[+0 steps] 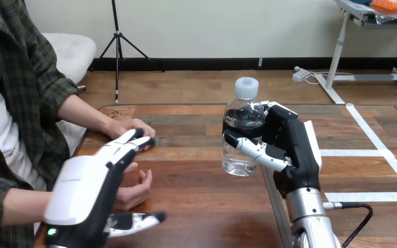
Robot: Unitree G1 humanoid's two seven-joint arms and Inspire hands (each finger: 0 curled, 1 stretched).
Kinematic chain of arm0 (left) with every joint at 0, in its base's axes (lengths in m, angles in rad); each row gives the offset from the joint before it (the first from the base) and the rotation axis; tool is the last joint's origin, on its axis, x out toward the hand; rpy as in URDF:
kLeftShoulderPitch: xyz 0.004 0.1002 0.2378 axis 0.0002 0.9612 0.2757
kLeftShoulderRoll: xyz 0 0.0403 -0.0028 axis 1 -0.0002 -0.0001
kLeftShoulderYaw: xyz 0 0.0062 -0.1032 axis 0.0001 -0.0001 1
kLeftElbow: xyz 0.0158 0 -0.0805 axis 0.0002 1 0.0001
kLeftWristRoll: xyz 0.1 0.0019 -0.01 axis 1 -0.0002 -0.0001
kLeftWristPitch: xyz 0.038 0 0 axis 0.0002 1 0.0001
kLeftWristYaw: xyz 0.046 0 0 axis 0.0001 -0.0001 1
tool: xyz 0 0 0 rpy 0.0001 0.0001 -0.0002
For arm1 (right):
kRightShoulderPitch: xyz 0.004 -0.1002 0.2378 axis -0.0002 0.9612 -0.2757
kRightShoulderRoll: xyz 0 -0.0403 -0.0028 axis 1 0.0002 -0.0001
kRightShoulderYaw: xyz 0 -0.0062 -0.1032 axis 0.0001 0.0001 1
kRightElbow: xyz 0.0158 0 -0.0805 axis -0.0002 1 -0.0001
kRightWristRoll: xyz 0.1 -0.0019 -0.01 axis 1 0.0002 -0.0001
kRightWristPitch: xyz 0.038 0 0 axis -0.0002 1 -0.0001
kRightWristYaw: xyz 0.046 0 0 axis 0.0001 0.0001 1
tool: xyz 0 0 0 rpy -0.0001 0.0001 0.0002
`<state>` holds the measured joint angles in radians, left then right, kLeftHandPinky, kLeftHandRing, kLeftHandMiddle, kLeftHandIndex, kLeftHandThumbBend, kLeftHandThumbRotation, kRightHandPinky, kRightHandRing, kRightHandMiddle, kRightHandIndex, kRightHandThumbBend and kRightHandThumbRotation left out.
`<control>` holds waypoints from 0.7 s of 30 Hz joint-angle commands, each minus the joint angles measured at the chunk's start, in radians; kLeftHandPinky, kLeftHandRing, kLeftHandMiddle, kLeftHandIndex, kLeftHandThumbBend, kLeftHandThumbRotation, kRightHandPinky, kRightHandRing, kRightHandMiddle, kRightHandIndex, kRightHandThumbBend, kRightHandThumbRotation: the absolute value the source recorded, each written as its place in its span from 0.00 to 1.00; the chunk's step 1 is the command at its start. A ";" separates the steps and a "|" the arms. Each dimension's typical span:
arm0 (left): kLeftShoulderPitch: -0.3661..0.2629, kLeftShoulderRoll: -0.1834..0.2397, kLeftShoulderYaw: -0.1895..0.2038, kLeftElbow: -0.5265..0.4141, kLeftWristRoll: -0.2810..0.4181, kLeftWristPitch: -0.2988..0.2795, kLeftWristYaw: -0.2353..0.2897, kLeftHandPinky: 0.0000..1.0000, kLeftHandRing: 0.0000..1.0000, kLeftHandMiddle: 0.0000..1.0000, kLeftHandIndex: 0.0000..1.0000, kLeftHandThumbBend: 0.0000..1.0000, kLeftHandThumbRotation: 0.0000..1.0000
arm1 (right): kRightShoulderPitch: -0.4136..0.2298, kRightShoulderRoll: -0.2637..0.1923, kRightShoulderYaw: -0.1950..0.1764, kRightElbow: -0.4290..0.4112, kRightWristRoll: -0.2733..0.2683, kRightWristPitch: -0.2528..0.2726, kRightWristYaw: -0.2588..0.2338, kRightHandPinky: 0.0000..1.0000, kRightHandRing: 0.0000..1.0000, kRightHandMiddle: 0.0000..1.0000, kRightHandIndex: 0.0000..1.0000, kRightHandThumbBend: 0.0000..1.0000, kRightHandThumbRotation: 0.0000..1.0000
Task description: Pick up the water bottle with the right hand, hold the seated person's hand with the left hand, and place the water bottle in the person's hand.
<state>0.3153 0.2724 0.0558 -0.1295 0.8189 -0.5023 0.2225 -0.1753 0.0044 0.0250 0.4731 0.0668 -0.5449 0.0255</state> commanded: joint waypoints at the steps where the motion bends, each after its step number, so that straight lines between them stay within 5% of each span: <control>1: -0.018 0.037 0.033 -0.087 0.046 0.047 0.031 0.72 0.84 0.87 0.76 1.00 0.00 | -0.044 0.022 -0.003 -0.064 0.002 -0.020 0.006 0.32 0.39 0.45 0.46 0.31 0.00; 12: 0.002 0.092 0.047 -0.142 0.146 0.176 -0.008 0.74 0.81 0.82 0.74 1.00 0.00 | -0.044 0.020 -0.002 -0.065 -0.001 -0.013 0.013 0.32 0.39 0.45 0.45 0.31 0.00; 21: 0.026 0.127 0.048 -0.214 0.232 0.332 -0.151 0.73 0.80 0.80 0.72 1.00 0.00 | -0.046 0.017 -0.005 -0.061 0.013 -0.012 0.036 0.33 0.40 0.45 0.45 0.32 0.00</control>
<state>0.3538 0.3678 0.0924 -0.2676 1.0158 -0.2284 0.1219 -0.1734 0.0056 0.0264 0.4731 0.0684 -0.5420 0.0535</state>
